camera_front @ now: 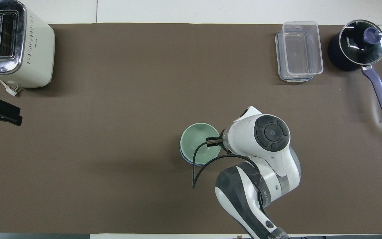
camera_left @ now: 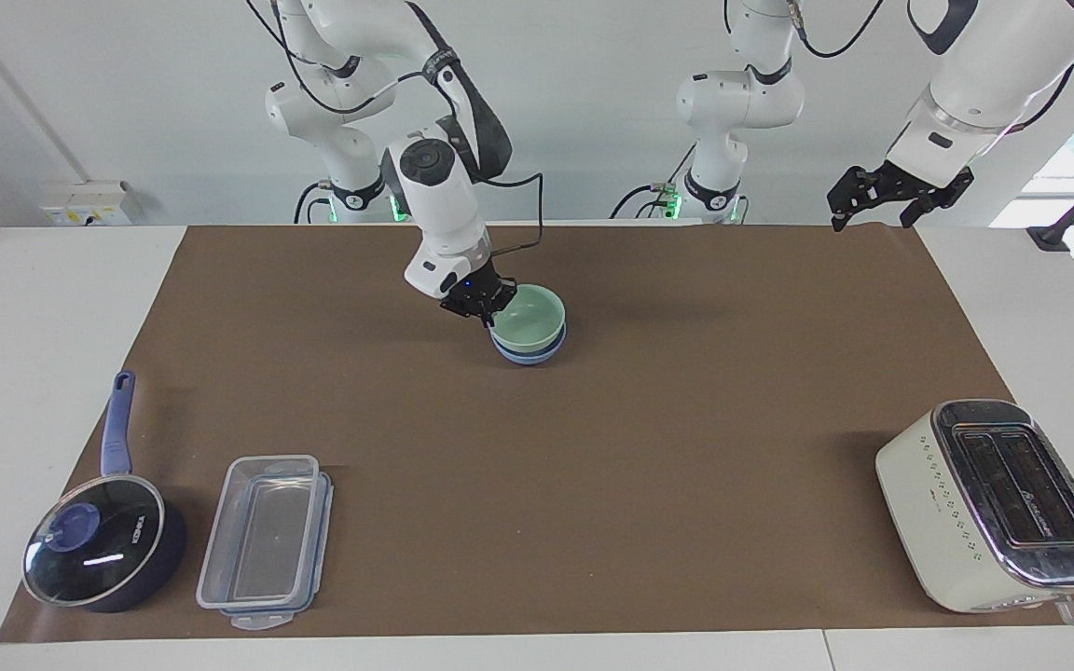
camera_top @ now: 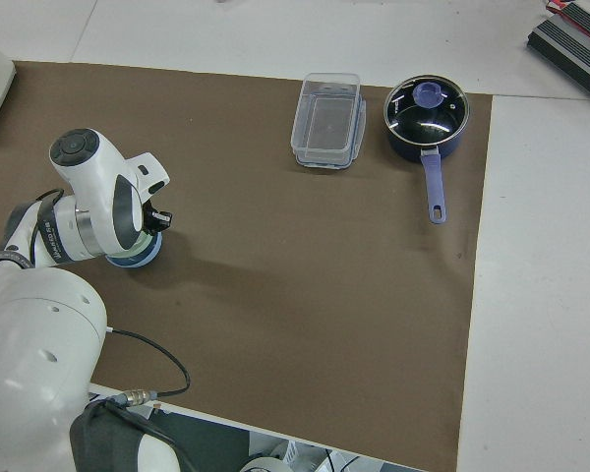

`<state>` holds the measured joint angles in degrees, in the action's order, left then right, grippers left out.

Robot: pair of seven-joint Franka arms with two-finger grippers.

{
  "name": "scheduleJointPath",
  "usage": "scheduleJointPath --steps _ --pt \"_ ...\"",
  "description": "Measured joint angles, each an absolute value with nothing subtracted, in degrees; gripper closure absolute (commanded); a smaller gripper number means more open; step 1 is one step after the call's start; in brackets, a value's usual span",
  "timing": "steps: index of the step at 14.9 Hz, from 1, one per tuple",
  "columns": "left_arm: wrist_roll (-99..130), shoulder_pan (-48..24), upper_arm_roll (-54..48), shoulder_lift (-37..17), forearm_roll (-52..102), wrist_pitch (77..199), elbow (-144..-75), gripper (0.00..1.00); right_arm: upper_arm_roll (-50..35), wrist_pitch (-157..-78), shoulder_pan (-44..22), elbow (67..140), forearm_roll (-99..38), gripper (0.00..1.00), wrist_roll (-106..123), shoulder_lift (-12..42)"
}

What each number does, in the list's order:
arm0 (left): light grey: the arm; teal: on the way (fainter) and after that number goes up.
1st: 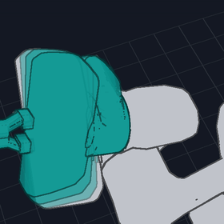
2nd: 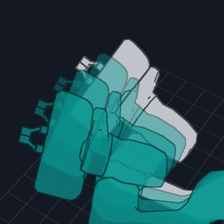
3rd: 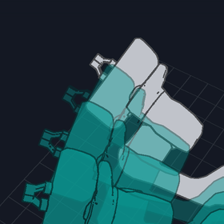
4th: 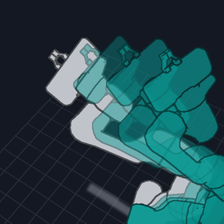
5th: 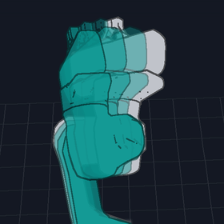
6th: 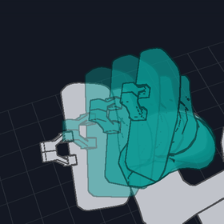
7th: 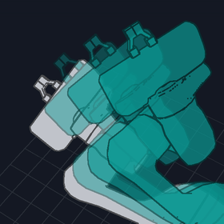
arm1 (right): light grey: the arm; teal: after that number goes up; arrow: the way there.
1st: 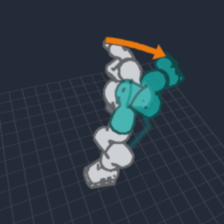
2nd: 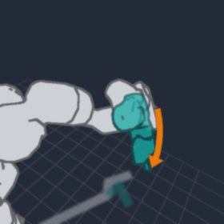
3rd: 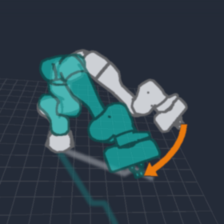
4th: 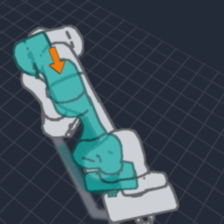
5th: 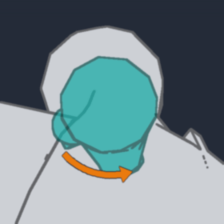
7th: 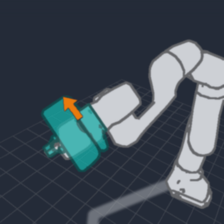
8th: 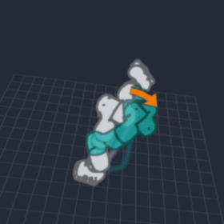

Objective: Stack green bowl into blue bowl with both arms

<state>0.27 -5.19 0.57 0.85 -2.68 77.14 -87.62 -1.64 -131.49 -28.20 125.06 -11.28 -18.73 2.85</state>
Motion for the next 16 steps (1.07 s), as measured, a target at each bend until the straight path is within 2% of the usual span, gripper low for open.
scheduleJointPath --steps 7,15,16 --pt "1.75 -4.05 0.55 0.84 0.41 84.58 -90.08 0.0 -1.65 -131.84 -28.51 125.48 -11.28 1.0 -18.78 2.97" --pt "1.62 -3.92 -0.22 0.94 0.96 84.61 -89.83 0.0 -1.66 -132.87 -29.21 126.16 -11.28 1.0 -19.04 3.17" --pt "1.61 -3.78 -0.52 0.94 0.96 84.6 -89.83 0.0 -1.65 -132.87 -29.21 126.16 -11.28 0.58 -19.04 3.17"
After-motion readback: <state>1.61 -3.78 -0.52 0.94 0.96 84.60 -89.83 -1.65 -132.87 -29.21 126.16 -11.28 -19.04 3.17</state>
